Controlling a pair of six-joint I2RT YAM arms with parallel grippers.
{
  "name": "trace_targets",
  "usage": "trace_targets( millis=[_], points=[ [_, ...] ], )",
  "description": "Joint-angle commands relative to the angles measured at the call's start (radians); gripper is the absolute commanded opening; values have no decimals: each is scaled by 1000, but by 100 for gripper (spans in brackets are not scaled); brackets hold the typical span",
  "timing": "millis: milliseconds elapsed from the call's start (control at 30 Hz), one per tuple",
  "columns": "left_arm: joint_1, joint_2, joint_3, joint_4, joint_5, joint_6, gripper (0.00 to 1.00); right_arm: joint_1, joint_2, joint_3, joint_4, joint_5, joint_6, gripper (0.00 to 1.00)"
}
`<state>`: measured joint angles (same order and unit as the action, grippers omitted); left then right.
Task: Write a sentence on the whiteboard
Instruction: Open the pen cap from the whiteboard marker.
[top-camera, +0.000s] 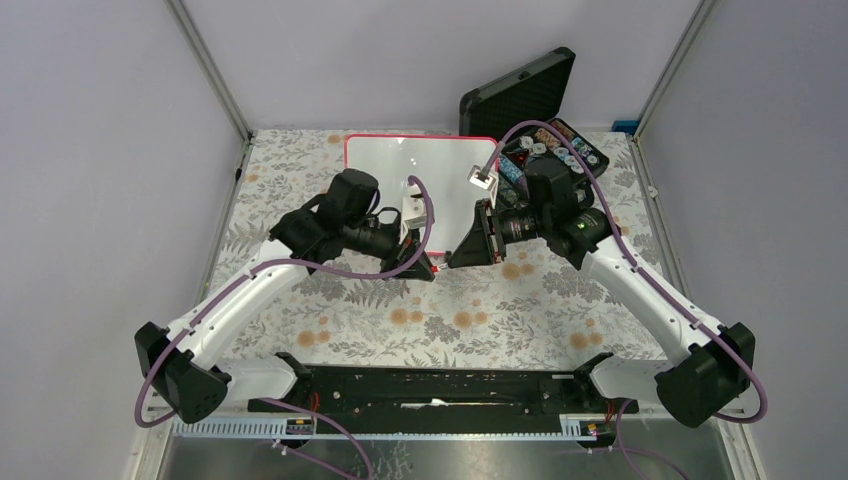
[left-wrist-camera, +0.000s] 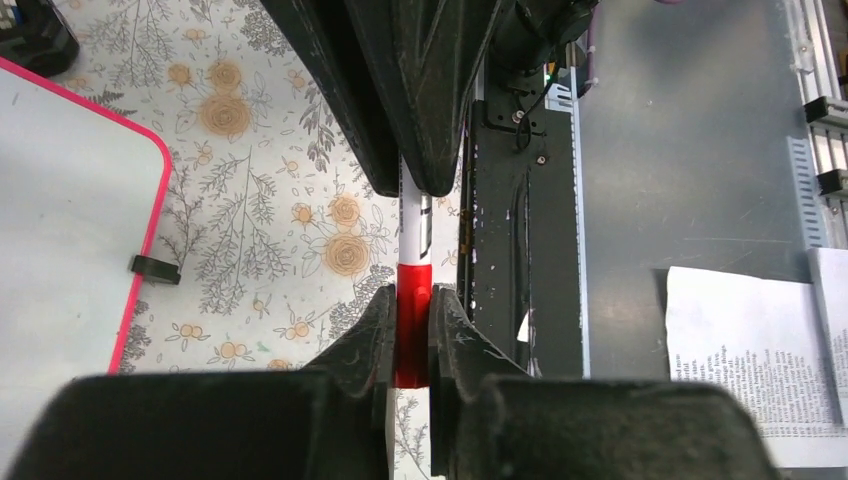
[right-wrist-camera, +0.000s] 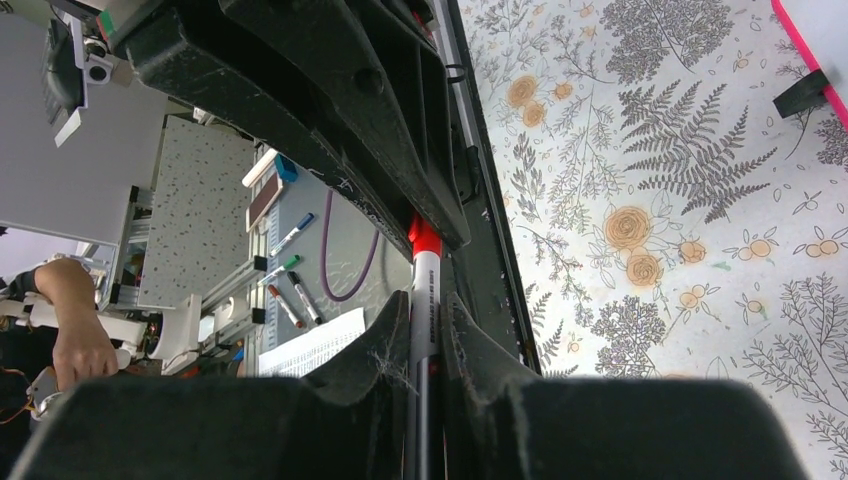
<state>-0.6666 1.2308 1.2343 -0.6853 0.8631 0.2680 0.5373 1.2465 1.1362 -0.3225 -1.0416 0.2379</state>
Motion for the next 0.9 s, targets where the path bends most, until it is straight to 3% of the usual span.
trace_targets(
  millis=[0, 367, 867],
  points=[
    [4, 11, 15, 43, -12, 20, 0, 7, -10, -5, 31, -99, 16, 11],
    [4, 17, 15, 30, -6, 31, 0, 9, -15, 2, -11, -96, -22, 28],
    [4, 35, 30, 20, 2, 42, 0, 25, -10, 17, -69, -81, -77, 29]
  ],
)
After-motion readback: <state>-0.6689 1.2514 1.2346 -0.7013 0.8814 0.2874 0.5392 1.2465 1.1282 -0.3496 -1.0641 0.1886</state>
